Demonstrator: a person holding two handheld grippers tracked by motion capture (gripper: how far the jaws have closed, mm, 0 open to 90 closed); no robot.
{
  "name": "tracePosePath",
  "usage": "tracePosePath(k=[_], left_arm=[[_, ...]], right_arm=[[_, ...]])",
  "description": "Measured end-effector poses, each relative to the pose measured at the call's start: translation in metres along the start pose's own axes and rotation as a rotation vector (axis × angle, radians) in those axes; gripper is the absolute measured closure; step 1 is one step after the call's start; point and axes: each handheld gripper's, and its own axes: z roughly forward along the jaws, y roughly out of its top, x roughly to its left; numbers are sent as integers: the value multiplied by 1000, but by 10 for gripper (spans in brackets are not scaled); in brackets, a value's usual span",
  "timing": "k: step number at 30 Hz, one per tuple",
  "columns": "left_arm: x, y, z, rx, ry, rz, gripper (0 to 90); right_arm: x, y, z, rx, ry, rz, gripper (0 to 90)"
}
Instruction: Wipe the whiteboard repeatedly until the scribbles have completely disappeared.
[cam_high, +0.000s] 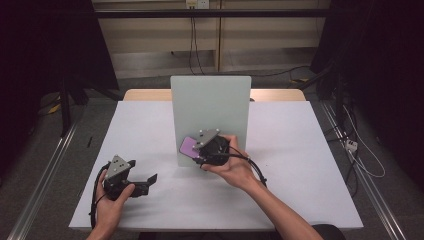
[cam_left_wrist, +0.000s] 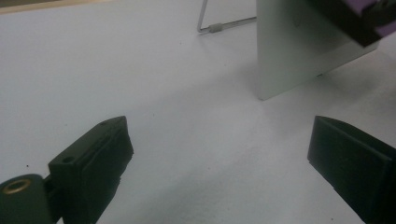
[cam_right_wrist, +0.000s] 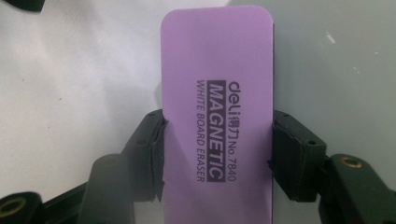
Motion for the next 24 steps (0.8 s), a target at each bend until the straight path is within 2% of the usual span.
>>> tracePosePath(k=[4, 8, 11, 14, 19, 24], left_arm=[[-2, 0, 1, 2, -2, 4, 58], [-1, 0, 1, 4, 0, 3, 58], [-1, 0, 1, -2, 0, -3, 58], [-1, 0, 1, 4, -1, 5, 58], [-1, 0, 1, 4, -1, 3, 58], [-1, 0, 1, 4, -1, 3, 58]], right_arm=[[-12, 8, -15, -41, -38, 19, 418], [-18, 20, -17, -74, -48, 26, 418], [-11, 23, -9, -69, -55, 4, 418], [-2, 21, 1, -54, -41, -16, 418], [12, 19, 13, -34, -65, -47, 418], [23, 15, 26, -5, -35, -67, 418]])
